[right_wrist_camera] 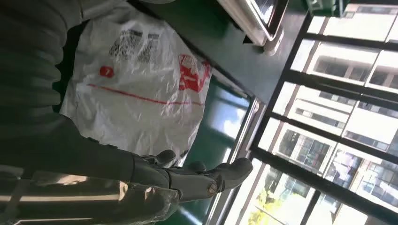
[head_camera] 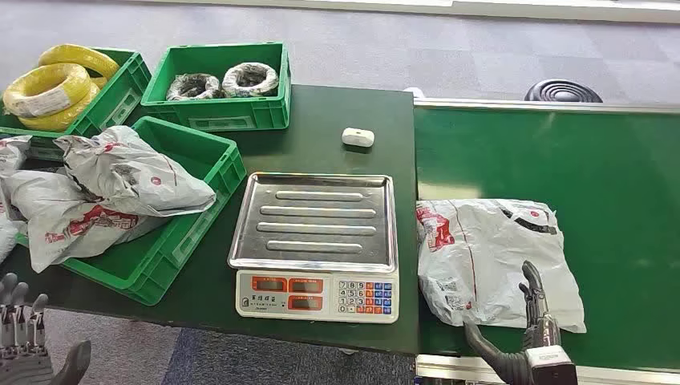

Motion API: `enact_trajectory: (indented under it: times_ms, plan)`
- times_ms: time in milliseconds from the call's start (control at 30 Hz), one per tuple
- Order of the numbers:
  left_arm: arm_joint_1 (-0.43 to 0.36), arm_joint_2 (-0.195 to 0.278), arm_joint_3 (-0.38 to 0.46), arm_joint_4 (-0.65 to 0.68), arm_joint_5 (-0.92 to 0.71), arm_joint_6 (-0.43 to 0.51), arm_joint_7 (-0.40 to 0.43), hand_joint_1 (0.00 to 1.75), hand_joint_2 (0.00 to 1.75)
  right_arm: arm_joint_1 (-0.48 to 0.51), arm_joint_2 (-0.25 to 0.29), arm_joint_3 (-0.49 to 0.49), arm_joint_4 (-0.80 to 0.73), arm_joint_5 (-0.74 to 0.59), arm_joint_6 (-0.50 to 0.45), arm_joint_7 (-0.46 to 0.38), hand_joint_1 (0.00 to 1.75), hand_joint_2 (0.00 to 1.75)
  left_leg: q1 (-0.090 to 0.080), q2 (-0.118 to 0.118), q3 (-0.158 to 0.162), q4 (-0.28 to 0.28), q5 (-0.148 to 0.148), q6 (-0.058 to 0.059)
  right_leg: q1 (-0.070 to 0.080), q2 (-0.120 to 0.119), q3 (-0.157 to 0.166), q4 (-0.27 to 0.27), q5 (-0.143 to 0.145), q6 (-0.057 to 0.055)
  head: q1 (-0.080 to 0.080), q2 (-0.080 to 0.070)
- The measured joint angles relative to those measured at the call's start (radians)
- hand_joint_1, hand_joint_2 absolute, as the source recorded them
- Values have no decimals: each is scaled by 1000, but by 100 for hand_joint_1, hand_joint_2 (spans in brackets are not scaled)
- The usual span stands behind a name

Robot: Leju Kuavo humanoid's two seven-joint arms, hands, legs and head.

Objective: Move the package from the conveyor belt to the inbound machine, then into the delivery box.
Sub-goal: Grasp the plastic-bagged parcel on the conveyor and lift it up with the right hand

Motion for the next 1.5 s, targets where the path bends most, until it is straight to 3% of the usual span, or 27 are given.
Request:
enact_trajectory:
  times_ms: [67,133,233,400,533,667,767,1000,1233,1333,1500]
  plan:
    - [-2,0,0,2,3,-6,7,0,175,-30,-10,-13,21,115,-51,70,0,175,0,1,1,0,0,0,0,0,0,0,0,0,0,0]
    - [-7,2,0,8,9,-10,20,0,175,-110,-37,-42,97,344,-122,224,0,175,0,2,2,0,0,0,0,1,2,0,1,0,0,0]
    - [-21,19,-11,33,17,18,28,0,175,-292,-103,-82,337,587,-110,416,0,175,-1,4,5,1,1,2,-1,2,4,0,2,1,0,0]
    - [-52,83,-72,85,34,102,21,0,175,-569,-200,-95,805,698,-29,515,0,175,-1,-1,5,1,4,3,-1,-2,5,0,4,2,0,0]
    - [-65,123,-120,109,41,148,19,0,175,-684,-240,-95,1029,710,0,539,7,175,-1,-2,4,1,4,3,-1,-3,4,0,4,2,0,0]
    - [-76,146,-154,122,43,180,18,0,175,-749,-254,-94,1157,727,14,554,164,175,-1,-2,3,1,4,3,-1,-3,3,0,3,2,0,0]
    - [-80,158,-169,127,50,198,18,0,175,-781,-254,-92,1209,746,22,583,170,175,-1,-2,3,1,4,3,-1,-3,3,0,3,2,0,0]
    - [-87,180,-193,133,61,222,18,0,175,-829,-256,-93,1268,747,1,587,175,175,-1,-2,3,1,4,3,-1,-3,4,-1,4,2,0,0]
    - [-88,185,-210,134,67,241,18,0,175,-887,-278,-134,1261,689,-213,477,175,175,-1,-2,2,1,4,3,-1,-3,2,0,4,2,0,0]
    - [-98,185,-215,137,67,241,18,0,175,-872,-283,-171,1152,580,-297,376,175,175,-1,-2,1,1,4,3,-1,-3,1,0,4,2,0,0]
    - [-125,189,-226,153,62,241,18,0,175,-811,-282,-221,846,365,-359,237,175,175,-1,-3,0,1,4,3,-1,-4,1,0,4,2,0,0]
